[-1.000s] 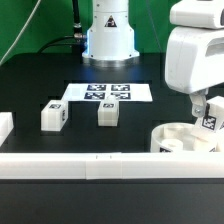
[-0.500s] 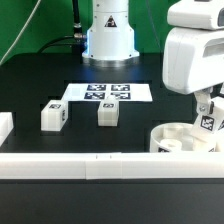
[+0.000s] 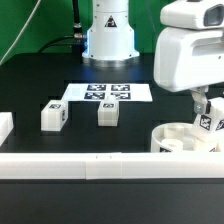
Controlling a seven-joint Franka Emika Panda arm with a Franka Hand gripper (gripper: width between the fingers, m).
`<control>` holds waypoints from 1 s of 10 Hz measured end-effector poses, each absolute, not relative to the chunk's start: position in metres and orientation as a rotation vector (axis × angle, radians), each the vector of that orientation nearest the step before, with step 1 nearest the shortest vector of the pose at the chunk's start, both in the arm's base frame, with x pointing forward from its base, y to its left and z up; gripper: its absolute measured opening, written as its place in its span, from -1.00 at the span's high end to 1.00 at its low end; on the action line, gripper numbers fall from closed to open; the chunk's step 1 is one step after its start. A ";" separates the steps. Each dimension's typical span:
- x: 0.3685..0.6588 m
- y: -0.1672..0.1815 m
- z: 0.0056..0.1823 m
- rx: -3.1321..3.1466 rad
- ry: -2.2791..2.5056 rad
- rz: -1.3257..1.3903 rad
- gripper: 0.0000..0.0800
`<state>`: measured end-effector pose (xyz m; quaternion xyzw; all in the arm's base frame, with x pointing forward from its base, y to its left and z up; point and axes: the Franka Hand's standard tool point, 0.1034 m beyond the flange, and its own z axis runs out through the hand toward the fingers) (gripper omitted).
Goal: Assemble stool
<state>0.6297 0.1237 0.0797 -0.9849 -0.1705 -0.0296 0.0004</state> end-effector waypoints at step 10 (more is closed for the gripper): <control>0.627 0.117 0.078 -2.902 1.105 -0.122 0.16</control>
Offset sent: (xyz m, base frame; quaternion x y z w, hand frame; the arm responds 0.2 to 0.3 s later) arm -0.0107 0.0176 -0.0054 -0.0110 0.0083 0.3354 0.9420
